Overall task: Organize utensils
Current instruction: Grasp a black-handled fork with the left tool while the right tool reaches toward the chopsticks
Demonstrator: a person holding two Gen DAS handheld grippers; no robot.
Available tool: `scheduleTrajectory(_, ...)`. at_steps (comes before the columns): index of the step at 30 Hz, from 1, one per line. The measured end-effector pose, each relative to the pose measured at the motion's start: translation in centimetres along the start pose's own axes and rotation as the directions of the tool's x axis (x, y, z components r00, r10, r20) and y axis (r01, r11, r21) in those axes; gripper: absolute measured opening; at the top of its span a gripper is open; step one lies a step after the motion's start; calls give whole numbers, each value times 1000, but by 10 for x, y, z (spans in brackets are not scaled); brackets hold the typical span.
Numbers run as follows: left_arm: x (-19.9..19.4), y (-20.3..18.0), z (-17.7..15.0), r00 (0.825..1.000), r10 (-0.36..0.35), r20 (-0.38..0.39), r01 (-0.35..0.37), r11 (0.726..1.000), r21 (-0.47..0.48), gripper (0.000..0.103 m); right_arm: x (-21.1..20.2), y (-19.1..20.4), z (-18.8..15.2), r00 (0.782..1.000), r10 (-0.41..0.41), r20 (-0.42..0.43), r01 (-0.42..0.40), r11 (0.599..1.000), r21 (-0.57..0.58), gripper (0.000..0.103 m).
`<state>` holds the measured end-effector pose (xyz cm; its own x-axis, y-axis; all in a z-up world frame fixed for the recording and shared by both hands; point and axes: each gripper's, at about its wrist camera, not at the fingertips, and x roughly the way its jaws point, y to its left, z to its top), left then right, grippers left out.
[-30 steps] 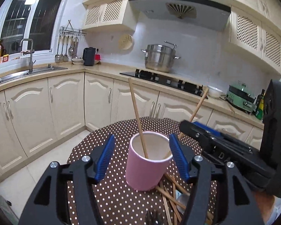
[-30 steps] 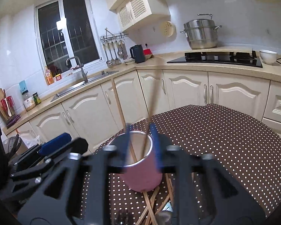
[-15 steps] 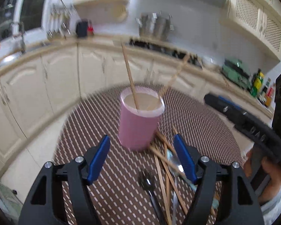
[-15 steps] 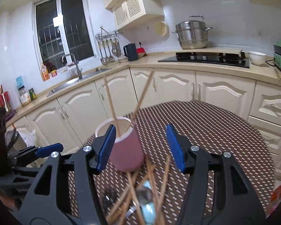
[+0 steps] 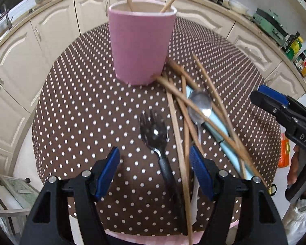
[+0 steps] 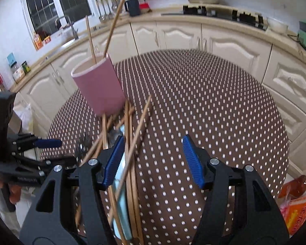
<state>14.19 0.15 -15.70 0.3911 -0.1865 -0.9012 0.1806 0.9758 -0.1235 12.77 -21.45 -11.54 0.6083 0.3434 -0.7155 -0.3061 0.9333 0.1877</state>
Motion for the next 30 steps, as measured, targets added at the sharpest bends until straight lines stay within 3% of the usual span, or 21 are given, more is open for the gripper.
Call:
scheduleTrajectory(7, 12, 3, -18, 999, 24, -36, -24, 1000, -6, 69, 4, -2, -4, 999, 16, -41, -16, 1000, -4, 59)
scheduleTrajectory(13, 17, -3, -11, 997, 54, -46, -54, 999, 9, 68, 13, -3, 7, 996, 20, -82, -20, 1000, 4, 59)
scheduleTrajectory(18, 24, -21, -10, 995, 96, -33, -93, 992, 86, 54, 25, -4, 14, 987, 93, -132, -87, 995, 49, 59)
scheduleTrajectory(20, 22, -17, -6, 995, 92, -25, -90, 994, 57, 41, 33, -2, 18, 982, 111, -155, -102, 993, 64, 59)
scheduleTrajectory(22, 21, -7, -2, 996, 93, -18, -92, 996, 15, 21, 40, 1, 21, 975, 136, -178, -123, 989, 82, 59)
scheduleTrajectory(26, 21, 3, -1, 999, 51, -16, -51, 998, -24, 17, 55, 6, 27, 964, 153, -219, -133, 986, 104, 57)
scheduleTrajectory(30, 19, 25, 0, 999, -32, -15, 31, 996, -85, 17, 65, 9, 34, 956, 149, -252, -122, 985, 120, 33)
